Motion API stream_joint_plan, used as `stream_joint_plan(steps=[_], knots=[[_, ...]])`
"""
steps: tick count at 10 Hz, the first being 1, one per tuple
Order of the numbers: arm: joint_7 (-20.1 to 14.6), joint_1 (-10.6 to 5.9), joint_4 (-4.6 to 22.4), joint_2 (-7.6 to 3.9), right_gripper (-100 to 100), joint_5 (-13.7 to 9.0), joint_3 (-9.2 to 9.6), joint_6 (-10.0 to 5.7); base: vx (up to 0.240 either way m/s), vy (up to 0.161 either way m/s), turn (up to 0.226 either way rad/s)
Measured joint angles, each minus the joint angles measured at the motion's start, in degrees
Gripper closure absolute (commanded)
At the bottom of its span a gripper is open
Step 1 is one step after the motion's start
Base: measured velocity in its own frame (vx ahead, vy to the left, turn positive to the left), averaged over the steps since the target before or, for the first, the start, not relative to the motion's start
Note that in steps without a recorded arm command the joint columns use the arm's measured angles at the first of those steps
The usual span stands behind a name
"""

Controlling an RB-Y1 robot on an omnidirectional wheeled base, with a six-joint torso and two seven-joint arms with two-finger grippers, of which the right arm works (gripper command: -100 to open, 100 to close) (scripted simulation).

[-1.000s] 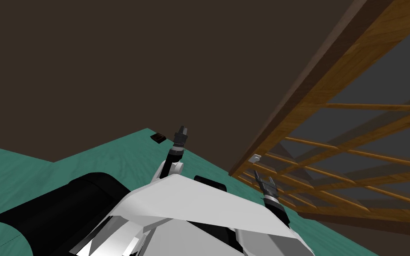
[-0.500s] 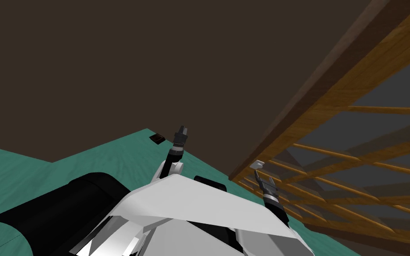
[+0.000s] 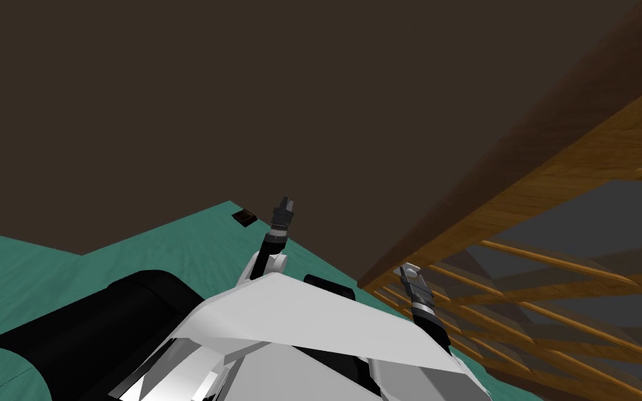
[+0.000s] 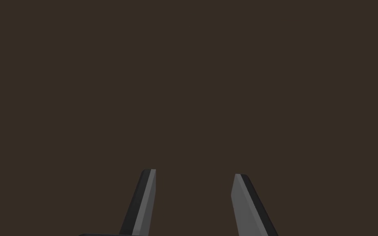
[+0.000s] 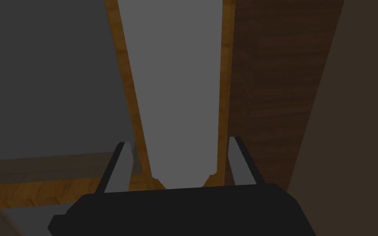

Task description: Pull the door open

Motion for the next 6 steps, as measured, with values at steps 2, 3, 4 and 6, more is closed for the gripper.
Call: stream_joint_plan(steps=[2,3,4,6], knots=[[0.0,-0.01,0.08,-0.06,100,-0.01,-0.03,0.21,-0.017,0.005,0.001],[0.02,0.01,0.1,-0.03,100,0.01,0.0,0.24,0.0,0.0,0.0],[0.03,0.02,0.11,-0.01,100,0.02,0.01,0.25,0.0,0.0,0.0],[-0.97,0.01,0.12,0.01,100,-0.08,0.09,0.28,-0.011,-0.007,0.019]])
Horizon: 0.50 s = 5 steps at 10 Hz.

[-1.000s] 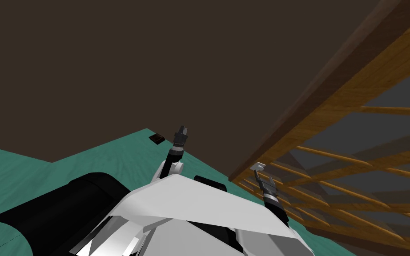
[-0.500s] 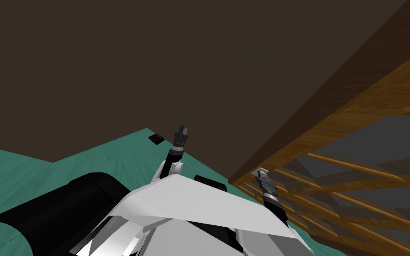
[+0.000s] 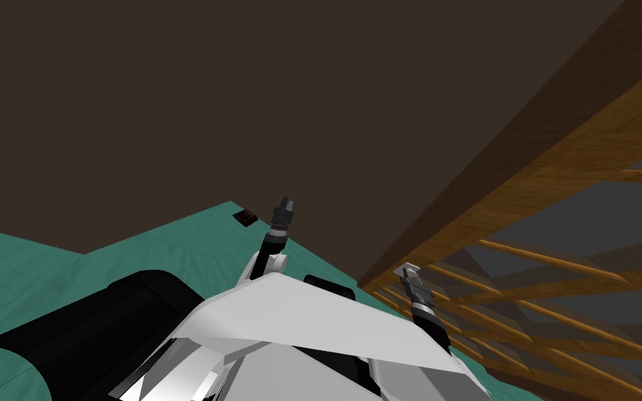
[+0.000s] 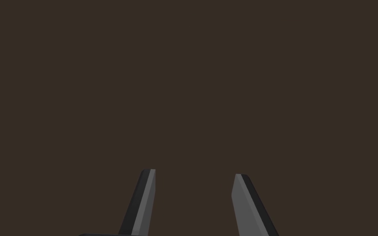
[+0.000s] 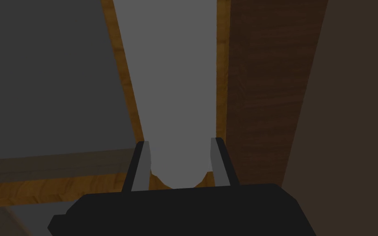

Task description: Pull the door open

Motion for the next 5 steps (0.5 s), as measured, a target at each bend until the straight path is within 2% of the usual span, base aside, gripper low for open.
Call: stream_joint_plan(steps=[5], knots=[[-6.84,-0.28,0.01,0.01,100,-0.62,0.38,0.09,-0.021,-0.01,0.019]])
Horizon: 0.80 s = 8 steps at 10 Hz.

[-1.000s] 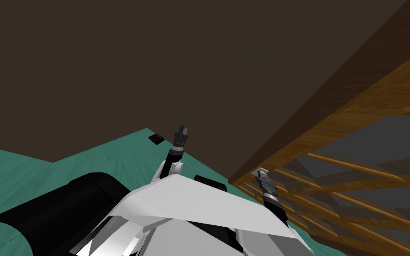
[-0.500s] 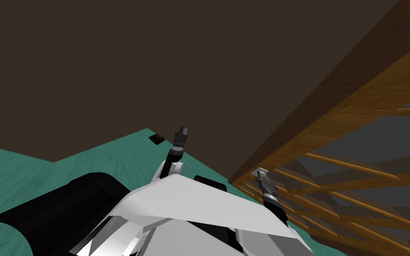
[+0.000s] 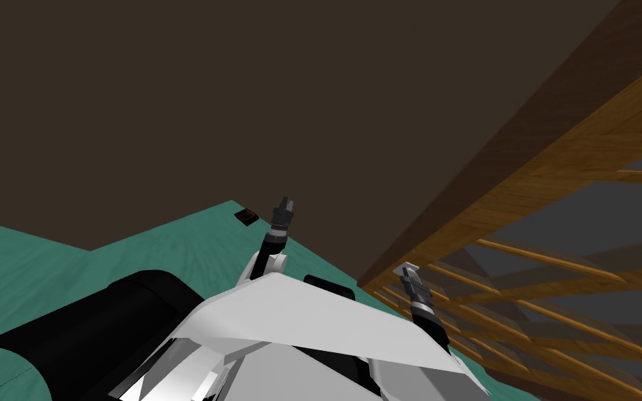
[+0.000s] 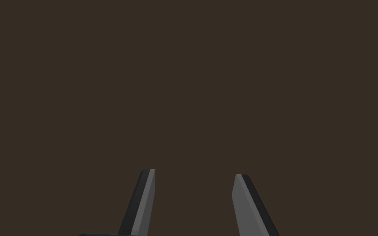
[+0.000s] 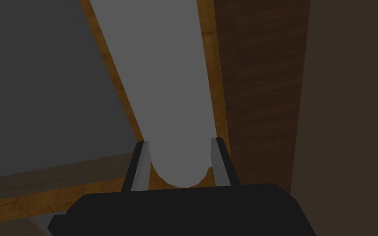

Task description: Pull the door open

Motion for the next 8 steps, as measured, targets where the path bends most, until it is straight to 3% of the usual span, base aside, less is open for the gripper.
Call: stream_joint_plan(steps=[8], knots=[[-10.87,-0.39,-0.07,0.08,100,-1.13,0.73,0.25,-0.021,-0.011,0.018]])
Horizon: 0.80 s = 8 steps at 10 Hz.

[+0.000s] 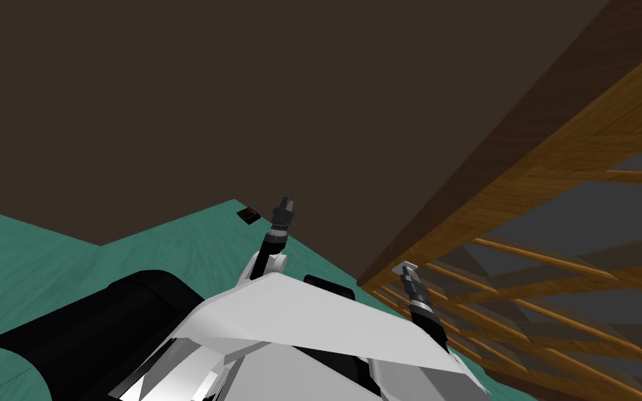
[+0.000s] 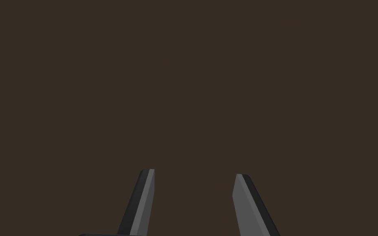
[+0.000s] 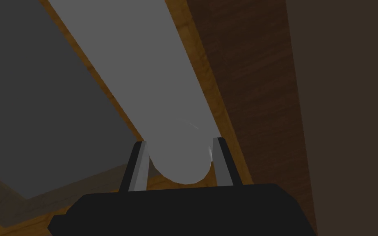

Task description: Pull the door open

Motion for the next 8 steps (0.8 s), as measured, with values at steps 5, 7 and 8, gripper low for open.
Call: stream_joint_plan(steps=[5,7,8], knots=[[-6.9,-0.25,0.06,0.08,100,-0.8,0.52,0.14,-0.025,-0.009,0.021],[-9.92,-0.36,-0.01,0.08,100,-1.31,0.78,0.23,-0.034,-0.018,0.028],[-11.22,-0.41,-0.06,0.12,100,-1.43,0.89,0.28,-0.03,-0.014,0.025]])
